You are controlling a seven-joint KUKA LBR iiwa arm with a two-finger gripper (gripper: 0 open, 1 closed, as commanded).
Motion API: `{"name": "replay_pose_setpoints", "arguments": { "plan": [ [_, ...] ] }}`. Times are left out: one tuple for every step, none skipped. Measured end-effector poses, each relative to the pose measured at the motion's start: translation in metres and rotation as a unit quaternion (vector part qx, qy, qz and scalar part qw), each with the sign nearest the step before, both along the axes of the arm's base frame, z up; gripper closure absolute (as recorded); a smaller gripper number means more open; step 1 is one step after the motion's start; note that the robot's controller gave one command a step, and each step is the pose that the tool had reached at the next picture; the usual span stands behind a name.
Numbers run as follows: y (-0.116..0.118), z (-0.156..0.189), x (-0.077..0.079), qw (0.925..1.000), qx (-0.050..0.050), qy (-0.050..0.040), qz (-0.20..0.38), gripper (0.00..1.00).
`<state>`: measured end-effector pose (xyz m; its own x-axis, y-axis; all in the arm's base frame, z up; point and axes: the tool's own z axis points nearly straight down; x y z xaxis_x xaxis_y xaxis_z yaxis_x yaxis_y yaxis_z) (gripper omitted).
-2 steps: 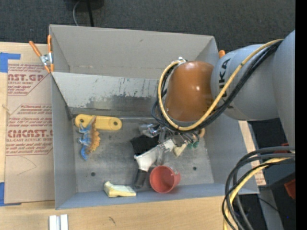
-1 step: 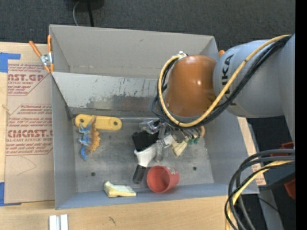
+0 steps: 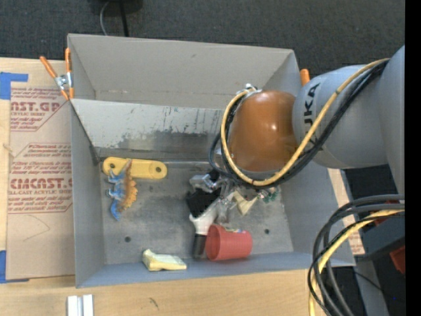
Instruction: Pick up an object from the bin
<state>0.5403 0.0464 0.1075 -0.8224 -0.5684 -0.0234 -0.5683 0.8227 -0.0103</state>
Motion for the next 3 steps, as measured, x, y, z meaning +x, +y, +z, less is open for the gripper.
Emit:
{"name": "replay_pose_setpoints", "arguments": {
  "plan": [
    [-0.010,0.033,-0.010,0.9989,-0.002,0.0109,0.045,1.00],
    [-0.022,0.039,0.004,0.9995,-0.002,0.0034,0.032,1.00],
    [-0.025,0.044,-0.007,0.9994,-0.002,0.0182,0.029,1.00]
  ]
}}
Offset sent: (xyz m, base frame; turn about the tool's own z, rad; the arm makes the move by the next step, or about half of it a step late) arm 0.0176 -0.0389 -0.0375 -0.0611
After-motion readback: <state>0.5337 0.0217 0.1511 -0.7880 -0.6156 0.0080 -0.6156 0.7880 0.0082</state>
